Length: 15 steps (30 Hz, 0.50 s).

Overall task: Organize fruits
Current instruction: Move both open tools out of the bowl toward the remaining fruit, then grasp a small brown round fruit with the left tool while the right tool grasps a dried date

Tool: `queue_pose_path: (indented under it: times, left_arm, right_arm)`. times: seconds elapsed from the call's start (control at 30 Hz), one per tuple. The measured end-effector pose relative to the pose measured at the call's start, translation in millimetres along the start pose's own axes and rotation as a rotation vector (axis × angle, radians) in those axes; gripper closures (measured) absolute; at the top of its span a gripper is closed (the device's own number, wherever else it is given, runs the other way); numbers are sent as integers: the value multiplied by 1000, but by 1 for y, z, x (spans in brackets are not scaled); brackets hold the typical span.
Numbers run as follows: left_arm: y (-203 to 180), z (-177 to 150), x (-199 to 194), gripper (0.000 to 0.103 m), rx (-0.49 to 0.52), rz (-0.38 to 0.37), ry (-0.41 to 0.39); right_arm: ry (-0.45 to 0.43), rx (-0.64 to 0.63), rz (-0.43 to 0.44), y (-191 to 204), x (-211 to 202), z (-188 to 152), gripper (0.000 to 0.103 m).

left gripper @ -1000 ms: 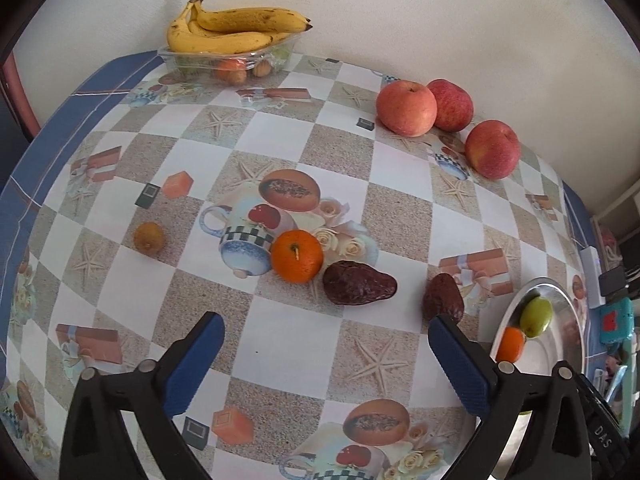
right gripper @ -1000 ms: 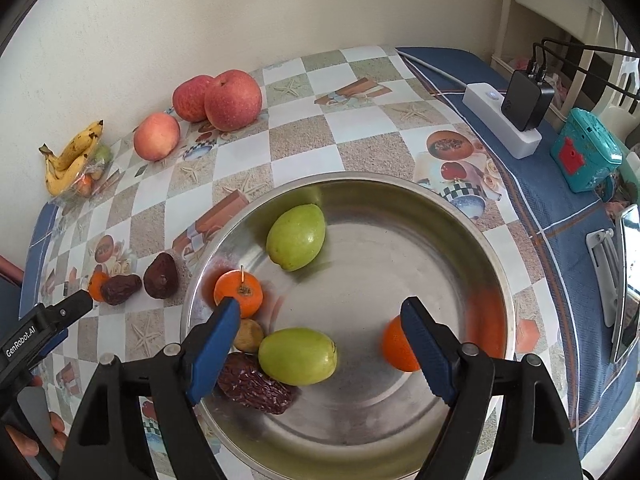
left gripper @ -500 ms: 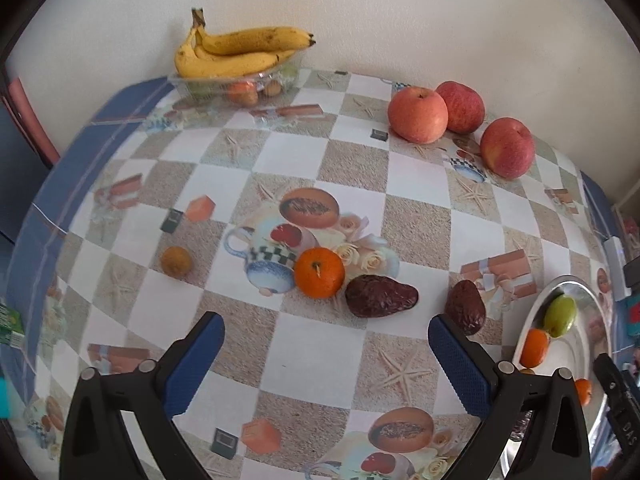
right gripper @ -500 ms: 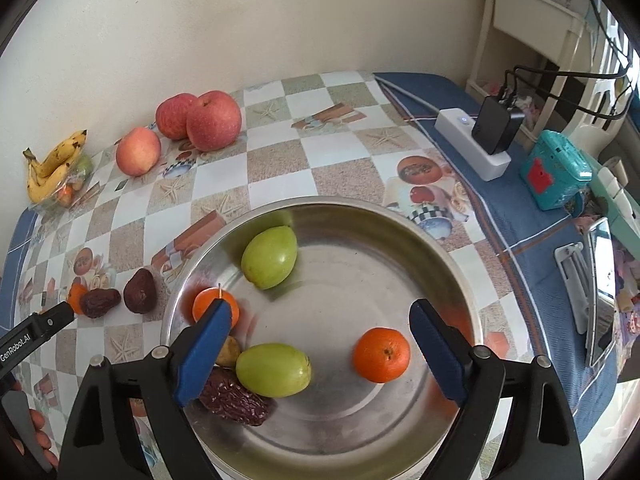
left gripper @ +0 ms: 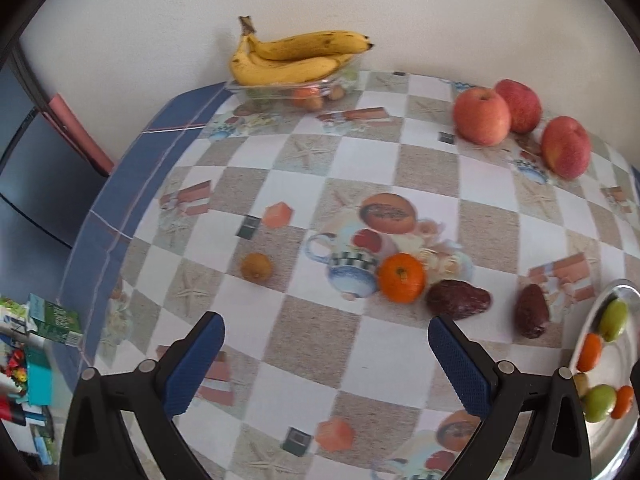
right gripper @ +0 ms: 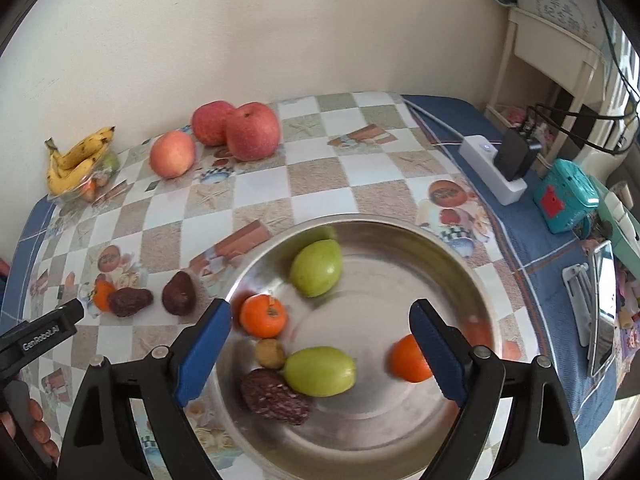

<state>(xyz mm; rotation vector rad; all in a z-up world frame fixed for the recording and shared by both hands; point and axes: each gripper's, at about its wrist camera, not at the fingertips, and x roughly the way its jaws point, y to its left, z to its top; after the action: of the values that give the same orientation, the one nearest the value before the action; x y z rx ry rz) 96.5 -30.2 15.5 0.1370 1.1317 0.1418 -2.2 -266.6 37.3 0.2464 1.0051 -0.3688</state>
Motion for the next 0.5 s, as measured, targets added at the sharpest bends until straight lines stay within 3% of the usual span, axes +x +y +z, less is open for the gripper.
queue_pose_path:
  times: [0.13,0.5]
  left_arm:
    - [22,5,6,0,-28,-8,-6]
    - [85,18,30,0,-206,-214,-19]
  right_arm:
    - [6,-61,42,28,2,-2,12]
    - [24,-178,219,93,17,-3,12]
